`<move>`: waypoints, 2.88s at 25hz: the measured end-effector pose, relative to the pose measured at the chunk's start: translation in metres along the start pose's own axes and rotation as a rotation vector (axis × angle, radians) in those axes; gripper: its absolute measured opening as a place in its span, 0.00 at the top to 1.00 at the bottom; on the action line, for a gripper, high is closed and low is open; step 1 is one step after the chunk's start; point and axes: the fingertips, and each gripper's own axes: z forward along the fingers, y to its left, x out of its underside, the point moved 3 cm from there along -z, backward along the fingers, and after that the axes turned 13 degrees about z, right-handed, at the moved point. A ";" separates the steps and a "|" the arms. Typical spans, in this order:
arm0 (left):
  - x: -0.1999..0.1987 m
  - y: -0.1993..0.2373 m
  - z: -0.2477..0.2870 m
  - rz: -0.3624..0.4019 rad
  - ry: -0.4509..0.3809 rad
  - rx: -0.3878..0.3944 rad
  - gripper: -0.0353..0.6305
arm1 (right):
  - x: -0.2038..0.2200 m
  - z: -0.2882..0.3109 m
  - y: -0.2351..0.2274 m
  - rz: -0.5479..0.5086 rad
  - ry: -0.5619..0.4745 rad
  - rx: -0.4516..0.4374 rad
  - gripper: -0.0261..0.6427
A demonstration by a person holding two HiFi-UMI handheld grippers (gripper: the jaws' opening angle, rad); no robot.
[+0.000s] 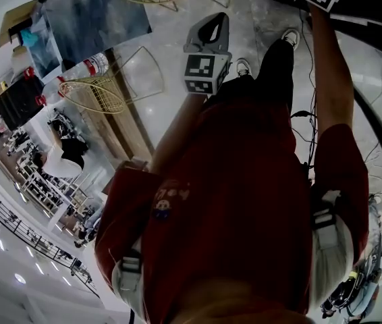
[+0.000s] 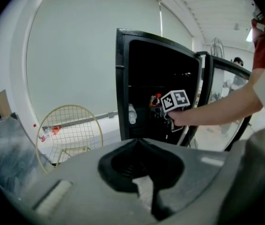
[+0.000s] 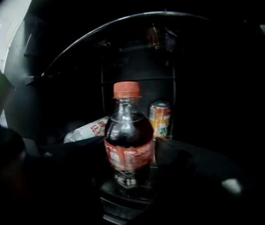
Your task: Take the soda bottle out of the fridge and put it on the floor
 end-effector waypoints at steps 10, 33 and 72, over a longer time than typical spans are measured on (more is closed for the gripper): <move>0.006 0.003 -0.015 -0.015 -0.003 -0.019 0.95 | 0.001 -0.009 0.002 0.003 0.044 0.005 0.51; 0.027 -0.005 -0.066 -0.033 -0.099 0.025 0.95 | 0.051 -0.135 0.022 -0.058 0.137 0.022 0.52; 0.090 0.021 -0.211 -0.006 -0.255 -0.012 0.95 | 0.117 -0.384 0.209 -0.106 0.155 -0.156 0.52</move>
